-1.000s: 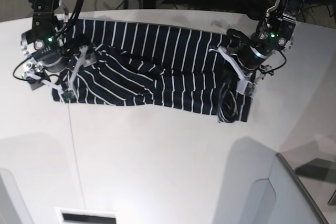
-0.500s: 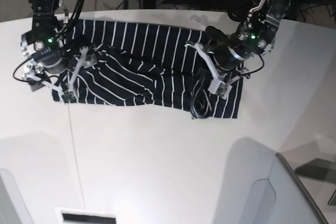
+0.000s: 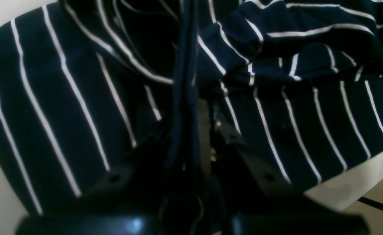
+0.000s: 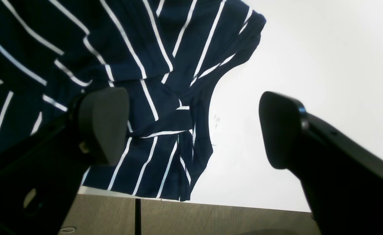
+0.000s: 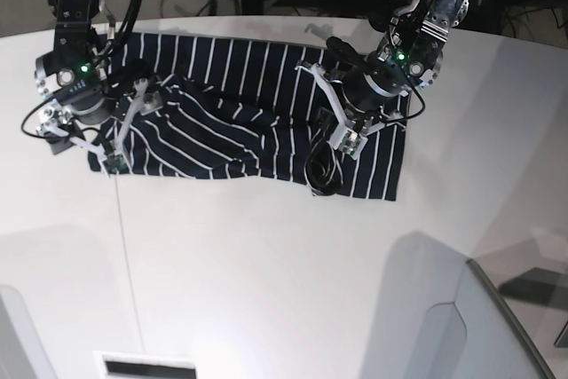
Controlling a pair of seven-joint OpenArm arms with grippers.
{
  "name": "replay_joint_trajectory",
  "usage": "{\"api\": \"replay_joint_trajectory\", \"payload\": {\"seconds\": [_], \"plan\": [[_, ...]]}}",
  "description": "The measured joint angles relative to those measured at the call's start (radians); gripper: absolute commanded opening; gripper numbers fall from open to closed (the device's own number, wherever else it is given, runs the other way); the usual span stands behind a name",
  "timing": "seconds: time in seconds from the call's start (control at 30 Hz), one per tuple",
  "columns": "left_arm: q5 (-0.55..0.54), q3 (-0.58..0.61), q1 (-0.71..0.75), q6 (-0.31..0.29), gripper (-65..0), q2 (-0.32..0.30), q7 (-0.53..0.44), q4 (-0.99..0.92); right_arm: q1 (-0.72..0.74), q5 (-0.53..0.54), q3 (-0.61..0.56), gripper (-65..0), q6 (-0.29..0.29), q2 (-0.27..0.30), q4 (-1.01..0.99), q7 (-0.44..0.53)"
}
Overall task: Layout the t-shirt on the table in an organized manner, then fold the t-shirt properly
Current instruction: 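Grasp the shirt's middle with the left gripper and fold it toward the right gripper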
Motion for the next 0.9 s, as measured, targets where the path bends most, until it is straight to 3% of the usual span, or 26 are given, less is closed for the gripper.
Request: {"api": "replay_joint_trajectory", "payload": {"seconds": [0.27,0.43,0.6,0.8,0.9], "plan": [[0.0,0.0,0.0,0.0,-65.0,0.0,0.0,0.001,0.011,0.0,0.0,-6.3,0.0,0.0,0.0,0.0],[0.0,0.001,0.0,0.0,-47.7,0.0,0.0,0.004,0.013,0.0,0.0,-6.3,0.0,0.0,0.0,0.0],[0.006,0.1,-0.034,-0.002,-39.8,-0.014,0.0,0.005,0.013,0.0,0.0,-6.3,0.0,0.0,0.0,0.0],[0.0,0.156,-0.085,-0.003,-21.6,-0.001,0.114,0.005,0.013,0.0,0.0,-6.3,0.0,0.0,0.0,0.0],[0.003,0.218,-0.124,0.002,-18.8,-0.008,0.116,0.005,0.013,0.001,0.0,-6.3,0.0,0.0,0.0,0.0]]}}
